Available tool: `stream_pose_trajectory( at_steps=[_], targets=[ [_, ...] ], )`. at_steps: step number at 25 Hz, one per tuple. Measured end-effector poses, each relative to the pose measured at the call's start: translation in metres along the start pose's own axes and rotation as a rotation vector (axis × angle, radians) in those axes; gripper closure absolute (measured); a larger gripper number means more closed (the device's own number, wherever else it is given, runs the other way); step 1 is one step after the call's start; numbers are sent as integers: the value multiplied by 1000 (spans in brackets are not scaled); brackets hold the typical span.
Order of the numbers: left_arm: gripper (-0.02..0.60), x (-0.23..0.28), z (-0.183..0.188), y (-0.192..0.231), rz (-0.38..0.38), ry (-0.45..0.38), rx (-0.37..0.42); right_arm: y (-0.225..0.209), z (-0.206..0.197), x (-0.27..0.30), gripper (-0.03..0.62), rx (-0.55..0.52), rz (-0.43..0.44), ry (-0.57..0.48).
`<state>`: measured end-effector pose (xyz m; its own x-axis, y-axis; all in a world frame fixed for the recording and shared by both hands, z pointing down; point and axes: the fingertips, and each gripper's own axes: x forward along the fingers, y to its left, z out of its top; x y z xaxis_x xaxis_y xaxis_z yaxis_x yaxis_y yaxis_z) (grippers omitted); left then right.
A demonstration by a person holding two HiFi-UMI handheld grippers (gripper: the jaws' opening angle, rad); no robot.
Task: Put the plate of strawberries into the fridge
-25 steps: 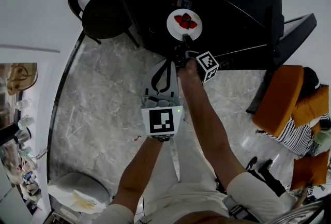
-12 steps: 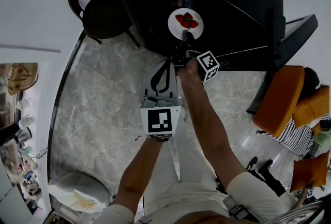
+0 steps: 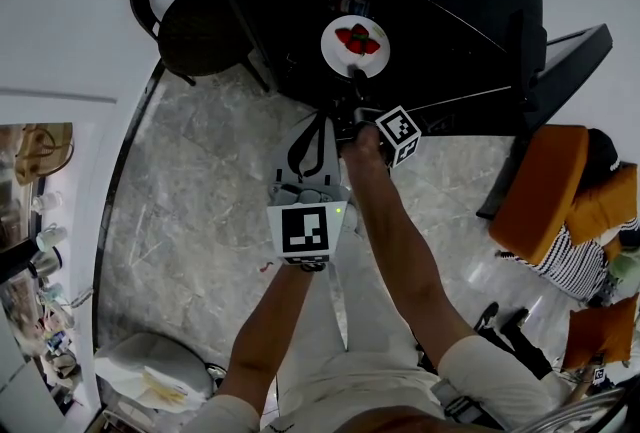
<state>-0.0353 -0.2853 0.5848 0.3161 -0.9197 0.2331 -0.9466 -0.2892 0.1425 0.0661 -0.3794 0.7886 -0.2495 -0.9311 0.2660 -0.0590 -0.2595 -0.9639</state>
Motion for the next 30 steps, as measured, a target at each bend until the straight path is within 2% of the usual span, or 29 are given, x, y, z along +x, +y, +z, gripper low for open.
stream_pose_trajectory(
  at_steps=[3,8,10,21,30],
  targets=[
    [581,0,-2,1,11,-6,4,0,-7,-9,442,-3,-1,11],
    [581,-1,7,-1,16,-5,11,3,-10,-21,557,-18,-7,17],
    [581,-3,10,-1,19,-8,13,7,-14,-26,580,-14,-4,20],
    [581,-19,31,-6,32,-15,33,71,-33,-65,583,-39,95,80],
    [581,-39,62,-11,35,-17,27,121,-43,-106,582,-72,131,120]
  ],
)
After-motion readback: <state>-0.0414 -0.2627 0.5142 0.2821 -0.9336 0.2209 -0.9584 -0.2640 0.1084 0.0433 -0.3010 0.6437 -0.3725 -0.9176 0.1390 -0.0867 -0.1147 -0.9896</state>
